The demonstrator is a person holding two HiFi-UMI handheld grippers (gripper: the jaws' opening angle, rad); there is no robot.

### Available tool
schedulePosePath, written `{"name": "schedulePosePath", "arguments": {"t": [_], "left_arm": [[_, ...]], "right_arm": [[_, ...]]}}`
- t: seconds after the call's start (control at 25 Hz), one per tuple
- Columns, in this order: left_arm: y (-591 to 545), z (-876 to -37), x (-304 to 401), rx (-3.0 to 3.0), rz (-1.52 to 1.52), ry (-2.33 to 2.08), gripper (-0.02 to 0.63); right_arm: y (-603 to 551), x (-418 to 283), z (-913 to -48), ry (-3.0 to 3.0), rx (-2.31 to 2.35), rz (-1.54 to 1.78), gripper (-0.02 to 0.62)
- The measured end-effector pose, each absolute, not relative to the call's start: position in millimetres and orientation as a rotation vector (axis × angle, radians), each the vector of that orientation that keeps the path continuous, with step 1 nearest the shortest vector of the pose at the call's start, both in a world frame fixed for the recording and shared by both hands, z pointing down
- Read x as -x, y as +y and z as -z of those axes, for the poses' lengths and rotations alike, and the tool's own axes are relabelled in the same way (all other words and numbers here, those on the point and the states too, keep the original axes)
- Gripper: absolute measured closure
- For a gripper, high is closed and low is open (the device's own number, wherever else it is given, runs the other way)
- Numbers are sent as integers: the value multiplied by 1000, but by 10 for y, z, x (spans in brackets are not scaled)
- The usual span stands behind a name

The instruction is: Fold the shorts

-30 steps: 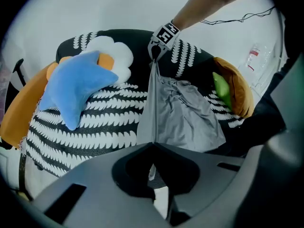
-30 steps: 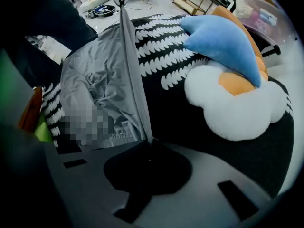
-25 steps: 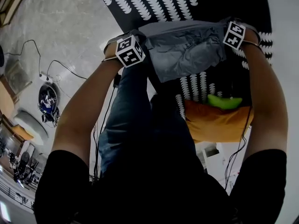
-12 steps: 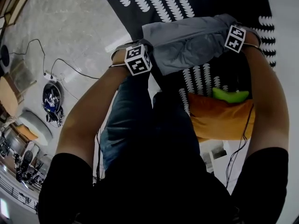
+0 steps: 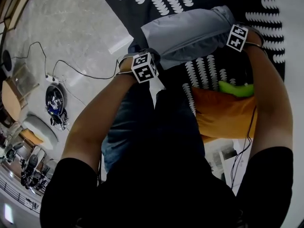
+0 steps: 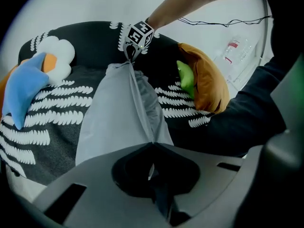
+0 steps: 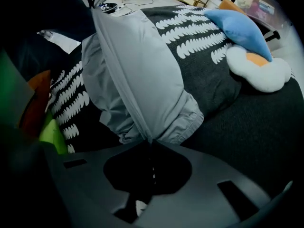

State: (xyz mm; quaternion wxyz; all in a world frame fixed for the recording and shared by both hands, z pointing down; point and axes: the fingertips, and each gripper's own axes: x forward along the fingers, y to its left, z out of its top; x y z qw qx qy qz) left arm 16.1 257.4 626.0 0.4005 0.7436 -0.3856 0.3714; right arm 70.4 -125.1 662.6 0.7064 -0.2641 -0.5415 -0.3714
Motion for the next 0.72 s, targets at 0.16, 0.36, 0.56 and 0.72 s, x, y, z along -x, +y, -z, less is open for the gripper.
{"name": "schedulePosePath", "arguments": {"t": [0.16, 0.36, 0.56, 0.72], "left_arm": [[2611, -6357, -418, -1880, -907, -938, 586], [2691, -6490, -730, -1914, -931, -869, 586], [2748, -6677, -920, -1927, -965, -813, 586], [2742, -6721, -993, -1908, -965, -804, 586]], "right_arm": [[-1231, -884, -6730, -1201, 565, 812, 583], [-1164, -992, -6835, -1212, 530, 814, 583], [-1094, -1067, -6941, -1228, 485, 822, 581], [-1115, -1182, -6933, -1239, 446, 819, 578]]}}
